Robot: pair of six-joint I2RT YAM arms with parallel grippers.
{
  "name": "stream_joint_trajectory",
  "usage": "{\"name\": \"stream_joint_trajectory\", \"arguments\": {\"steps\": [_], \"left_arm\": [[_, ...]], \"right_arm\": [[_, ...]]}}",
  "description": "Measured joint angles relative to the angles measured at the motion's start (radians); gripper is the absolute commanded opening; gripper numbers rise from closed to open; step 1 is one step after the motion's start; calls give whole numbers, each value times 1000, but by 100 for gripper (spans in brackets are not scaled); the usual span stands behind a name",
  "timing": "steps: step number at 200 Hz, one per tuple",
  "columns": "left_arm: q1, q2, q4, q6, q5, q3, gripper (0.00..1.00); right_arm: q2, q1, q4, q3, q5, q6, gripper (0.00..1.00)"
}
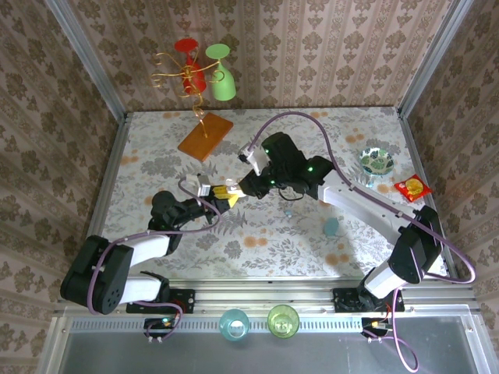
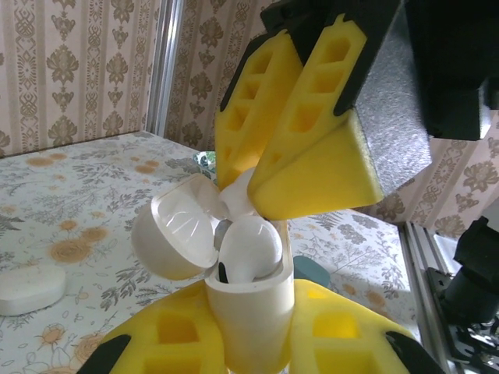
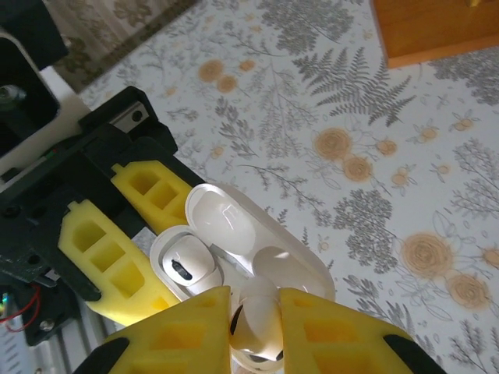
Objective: Insert wireless bluetooth earbuds into charging case
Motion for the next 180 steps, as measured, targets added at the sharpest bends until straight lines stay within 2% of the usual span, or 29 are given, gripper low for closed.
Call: {"name": "stream_joint_trajectory", "arguments": {"steps": [82, 119, 143, 180], "left_arm": [[2, -61, -16, -143, 62, 18, 0], [2, -79, -15, -169, 75, 26, 0], [2, -79, -16, -171, 70, 27, 0], [2, -76, -3, -170, 62, 40, 0]], "right_arm": [[-26, -63, 47, -41, -281, -184, 21], [-28, -79, 34, -43, -370, -266, 32], [-30, -79, 29, -39, -376, -280, 41], [-74, -77, 55, -58, -356, -246, 49]]}}
